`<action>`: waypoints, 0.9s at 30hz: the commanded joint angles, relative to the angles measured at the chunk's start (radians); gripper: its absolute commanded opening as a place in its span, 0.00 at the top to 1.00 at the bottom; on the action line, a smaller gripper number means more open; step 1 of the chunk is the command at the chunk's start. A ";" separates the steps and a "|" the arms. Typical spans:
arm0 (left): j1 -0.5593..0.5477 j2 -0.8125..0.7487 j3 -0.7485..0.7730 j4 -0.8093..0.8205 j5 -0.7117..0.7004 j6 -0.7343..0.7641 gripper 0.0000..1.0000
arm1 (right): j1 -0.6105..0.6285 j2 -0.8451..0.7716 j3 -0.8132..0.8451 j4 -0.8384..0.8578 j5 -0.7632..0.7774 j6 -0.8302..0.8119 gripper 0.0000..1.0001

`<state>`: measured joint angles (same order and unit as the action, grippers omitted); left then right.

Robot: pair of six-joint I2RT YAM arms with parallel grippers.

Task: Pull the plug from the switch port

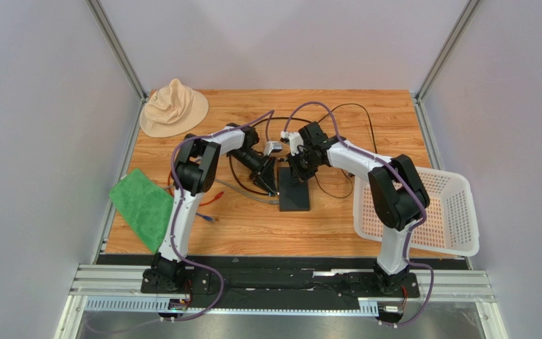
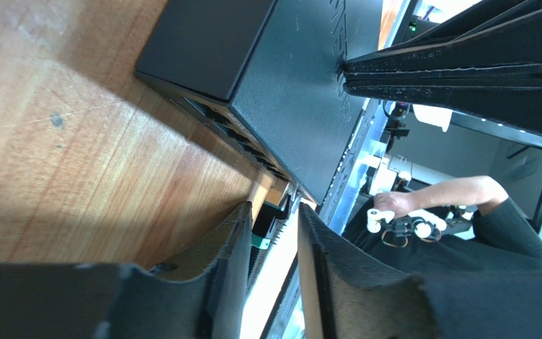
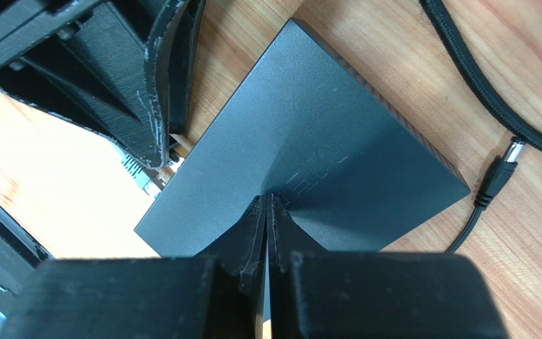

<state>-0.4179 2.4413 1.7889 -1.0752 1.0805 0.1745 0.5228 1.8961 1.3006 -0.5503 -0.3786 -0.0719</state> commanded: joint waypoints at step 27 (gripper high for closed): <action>-0.035 -0.011 -0.069 0.067 -0.229 -0.037 1.00 | 0.008 -0.012 -0.083 -0.040 0.044 0.018 0.96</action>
<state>-0.4362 2.4226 1.7550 -1.0473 1.0500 0.1101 0.5236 1.8732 1.2610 -0.5190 -0.3801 -0.0410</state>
